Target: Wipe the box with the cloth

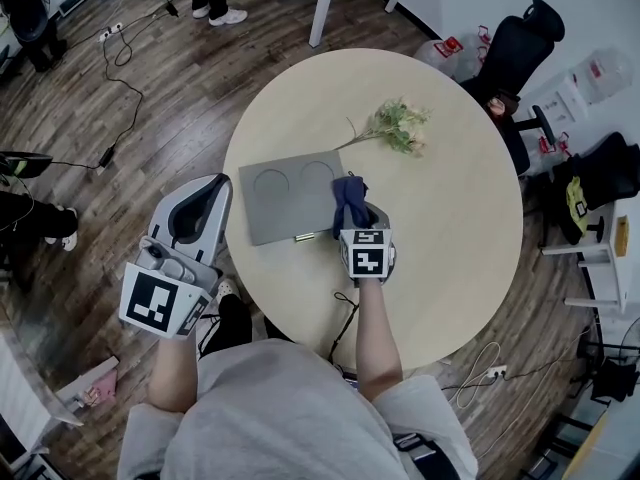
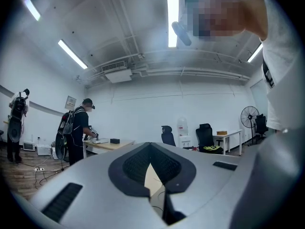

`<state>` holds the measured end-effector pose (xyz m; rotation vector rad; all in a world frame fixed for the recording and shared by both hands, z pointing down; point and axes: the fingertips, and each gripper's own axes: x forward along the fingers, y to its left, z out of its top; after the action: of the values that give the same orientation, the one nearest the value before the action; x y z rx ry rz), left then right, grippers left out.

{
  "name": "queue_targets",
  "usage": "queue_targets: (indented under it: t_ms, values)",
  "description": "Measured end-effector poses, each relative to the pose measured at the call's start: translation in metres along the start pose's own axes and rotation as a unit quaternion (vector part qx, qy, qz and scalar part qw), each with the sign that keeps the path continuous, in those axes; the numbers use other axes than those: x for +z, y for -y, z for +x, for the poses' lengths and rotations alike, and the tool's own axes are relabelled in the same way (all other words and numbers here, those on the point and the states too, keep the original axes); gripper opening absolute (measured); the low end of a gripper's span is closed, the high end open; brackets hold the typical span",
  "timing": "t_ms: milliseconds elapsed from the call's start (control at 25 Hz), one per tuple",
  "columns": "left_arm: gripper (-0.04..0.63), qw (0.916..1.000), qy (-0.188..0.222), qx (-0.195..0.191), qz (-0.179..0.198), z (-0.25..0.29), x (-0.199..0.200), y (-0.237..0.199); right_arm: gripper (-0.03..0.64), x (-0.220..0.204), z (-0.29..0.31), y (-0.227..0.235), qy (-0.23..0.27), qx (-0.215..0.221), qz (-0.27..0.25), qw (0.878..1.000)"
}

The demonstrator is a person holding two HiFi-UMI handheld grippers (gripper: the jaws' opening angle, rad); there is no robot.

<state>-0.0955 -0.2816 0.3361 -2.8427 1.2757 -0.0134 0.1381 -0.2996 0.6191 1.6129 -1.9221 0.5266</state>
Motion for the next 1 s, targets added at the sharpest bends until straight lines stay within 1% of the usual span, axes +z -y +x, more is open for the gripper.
queue_targets:
  t_ms: [240, 360, 560, 720, 1000]
  values:
    - [0.008, 0.9999, 0.001, 0.012, 0.009, -0.003, 0.007, -0.002, 0.081, 0.007, -0.005, -0.009, 0.015, 0.006, 0.014, 1.000]
    - [0.008, 0.9999, 0.005, 0.006, 0.010, -0.002, 0.009, -0.004, 0.083, 0.019, -0.012, -0.015, 0.046, 0.001, 0.018, 0.999]
    - [0.008, 0.9998, 0.016, -0.008, 0.011, -0.006, 0.018, -0.008, 0.084, 0.043, -0.036, -0.038, 0.094, 0.001, 0.022, 0.995]
    - [0.008, 0.9994, 0.026, -0.015, 0.015, -0.019, 0.027, -0.013, 0.086, 0.061, -0.063, -0.055, 0.131, -0.008, 0.025, 0.991]
    - [0.008, 0.9982, 0.048, -0.033, 0.016, -0.040, 0.045, -0.018, 0.087, 0.085, -0.116, -0.069, 0.179, -0.029, 0.032, 0.983]
